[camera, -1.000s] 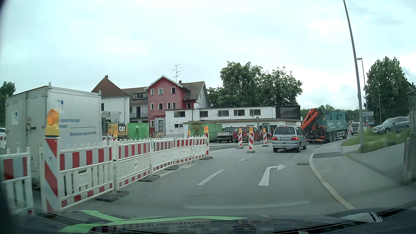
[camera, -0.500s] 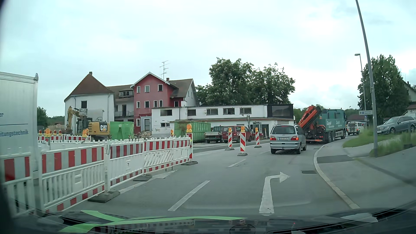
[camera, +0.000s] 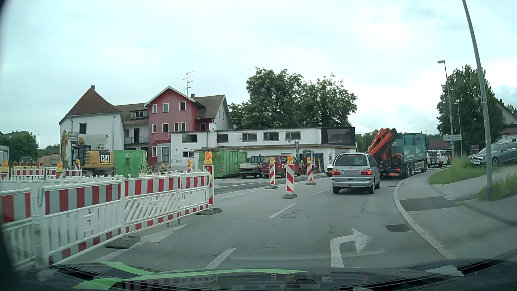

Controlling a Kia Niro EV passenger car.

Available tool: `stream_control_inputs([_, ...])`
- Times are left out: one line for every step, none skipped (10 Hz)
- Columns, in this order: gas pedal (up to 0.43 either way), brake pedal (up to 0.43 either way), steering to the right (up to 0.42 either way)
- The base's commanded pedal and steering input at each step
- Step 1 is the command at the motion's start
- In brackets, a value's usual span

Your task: Follow the waypoints while adhering to traffic rules and regulations

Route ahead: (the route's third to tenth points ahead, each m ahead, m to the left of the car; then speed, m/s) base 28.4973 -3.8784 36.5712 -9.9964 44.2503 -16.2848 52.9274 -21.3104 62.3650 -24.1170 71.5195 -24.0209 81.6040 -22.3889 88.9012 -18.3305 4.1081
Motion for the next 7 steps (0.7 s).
stream_control_inputs([0.000,0.073,0.076])
stream_control_inputs([0.000,0.079,0.076])
stream_control_inputs([0.000,0.091,0.076])
stream_control_inputs([0.000,0.091,0.076])
stream_control_inputs([0.000,0.091,0.077])
stream_control_inputs([0.000,0.098,0.077])
stream_control_inputs([0.000,0.104,0.077])
